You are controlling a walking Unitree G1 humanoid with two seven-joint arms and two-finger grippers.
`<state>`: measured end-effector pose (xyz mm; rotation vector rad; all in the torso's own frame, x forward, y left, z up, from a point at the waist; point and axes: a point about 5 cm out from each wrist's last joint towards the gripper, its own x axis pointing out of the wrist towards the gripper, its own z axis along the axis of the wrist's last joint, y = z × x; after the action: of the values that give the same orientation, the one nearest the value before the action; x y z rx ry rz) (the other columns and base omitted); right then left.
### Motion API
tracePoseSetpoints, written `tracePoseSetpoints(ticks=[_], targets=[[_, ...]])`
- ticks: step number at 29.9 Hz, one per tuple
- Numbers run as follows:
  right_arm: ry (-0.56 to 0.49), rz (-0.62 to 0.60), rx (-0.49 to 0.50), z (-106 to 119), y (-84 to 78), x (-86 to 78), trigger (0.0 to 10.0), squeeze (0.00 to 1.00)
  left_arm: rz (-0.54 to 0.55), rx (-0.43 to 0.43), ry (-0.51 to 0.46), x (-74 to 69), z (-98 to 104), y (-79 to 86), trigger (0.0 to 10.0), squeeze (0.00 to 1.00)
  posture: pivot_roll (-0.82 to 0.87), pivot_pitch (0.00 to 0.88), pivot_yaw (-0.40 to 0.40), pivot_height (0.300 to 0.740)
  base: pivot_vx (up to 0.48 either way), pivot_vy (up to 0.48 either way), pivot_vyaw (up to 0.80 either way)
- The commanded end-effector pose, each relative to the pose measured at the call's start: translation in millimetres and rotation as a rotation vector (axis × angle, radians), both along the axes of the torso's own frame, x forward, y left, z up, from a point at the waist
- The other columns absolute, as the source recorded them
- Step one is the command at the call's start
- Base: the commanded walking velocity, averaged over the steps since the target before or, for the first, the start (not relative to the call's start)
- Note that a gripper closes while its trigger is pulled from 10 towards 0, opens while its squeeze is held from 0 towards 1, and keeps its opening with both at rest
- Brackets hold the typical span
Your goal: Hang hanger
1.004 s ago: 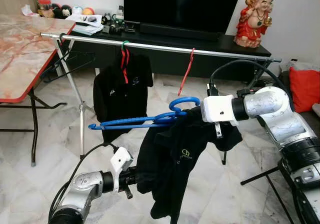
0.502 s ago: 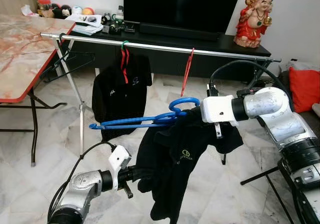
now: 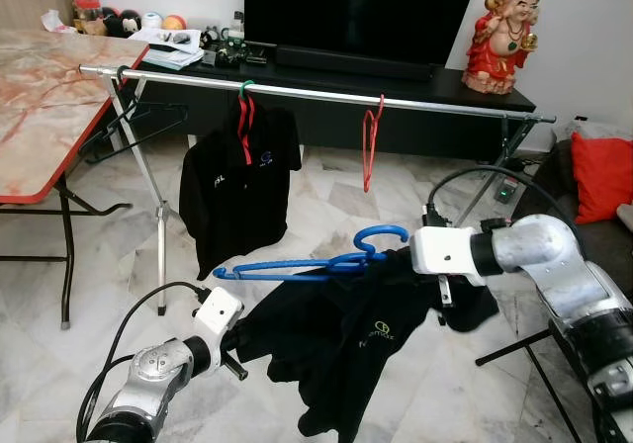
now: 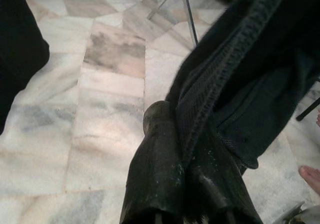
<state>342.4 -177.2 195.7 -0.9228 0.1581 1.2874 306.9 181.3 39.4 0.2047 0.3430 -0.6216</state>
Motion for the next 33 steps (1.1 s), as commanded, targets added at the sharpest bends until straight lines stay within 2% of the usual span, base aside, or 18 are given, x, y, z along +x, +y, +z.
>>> tracePoseSetpoints(ticks=[1,3,4,6,7,8,11,16,22,27,33], targets=[[0.013,-0.025,0.048,8,-15.2,-4.8,0.0,0.0,-0.007,0.021,0.028,-2.9,-6,-1.7,0.0,0.0,-0.06,0.024,-0.117,0.74,0.0,0.0,0.0],[0.043,-0.014,0.032,3,-18.4,-8.7,0.0,0.0,-0.008,0.02,0.028,-3.0,-6,-2.5,0.0,0.0,-0.06,0.025,-0.118,0.74,0.0,0.0,0.0],[0.073,-0.039,-0.026,-8,-29.6,-12.4,0.0,0.0,-0.009,0.018,0.03,-3.2,-7,-3.3,0.0,0.0,-0.06,0.026,-0.118,0.74,0.0,0.0,0.0],[0.093,-0.06,-0.079,-15,-39.0,-14.6,0.0,0.0,-0.01,0.018,0.031,-3.6,-7,-3.8,0.0,0.0,-0.06,0.026,-0.118,0.74,0.0,0.0,0.0],[0.098,-0.078,-0.106,-17,-44.0,-15.0,0.0,0.0,-0.01,0.019,0.032,-3.7,-8,-4.0,0.0,0.0,-0.06,0.026,-0.117,0.74,0.0,0.0,0.0],[0.087,-0.123,-0.177,-22,-54.0,-14.1,0.0,0.0,-0.01,0.021,0.035,-4.1,-8,-3.9,0.0,0.0,-0.06,0.025,-0.116,0.74,0.0,0.0,0.0],[0.069,-0.16,-0.272,-27,-63.7,-13.7,0.0,0.0,-0.011,0.021,0.038,-4.2,-9,-3.8,0.0,0.0,-0.06,0.026,-0.115,0.74,0.0,0.0,0.0],[0.069,-0.175,-0.28,-30,-64.5,-14.6,0.0,0.0,-0.011,0.022,0.041,-4.4,-9,-3.4,0.0,0.0,-0.06,0.027,-0.112,0.74,0.0,0.0,0.0],[0.043,-0.192,-0.372,-44,-66.9,-13.9,0.0,0.0,-0.016,0.007,0.027,-1.2,-4,-1.2,0.0,0.0,-0.05,0.028,-0.109,0.74,0.0,0.0,0.0],[0.062,-0.194,-0.415,-55,-67.4,-17.1,0.0,0.0,0.004,0.012,-0.001,5.3,5,4.5,0.0,0.0,-0.04,0.027,-0.108,0.74,0.0,0.0,0.0],[0.012,-0.239,-0.467,-65,-69.7,-14.0,0.0,0.0,-0.048,-0.022,-0.019,7.1,14,3.0,0.0,0.0,-0.04,0.026,-0.105,0.74,0.0,0.0,0.0]])
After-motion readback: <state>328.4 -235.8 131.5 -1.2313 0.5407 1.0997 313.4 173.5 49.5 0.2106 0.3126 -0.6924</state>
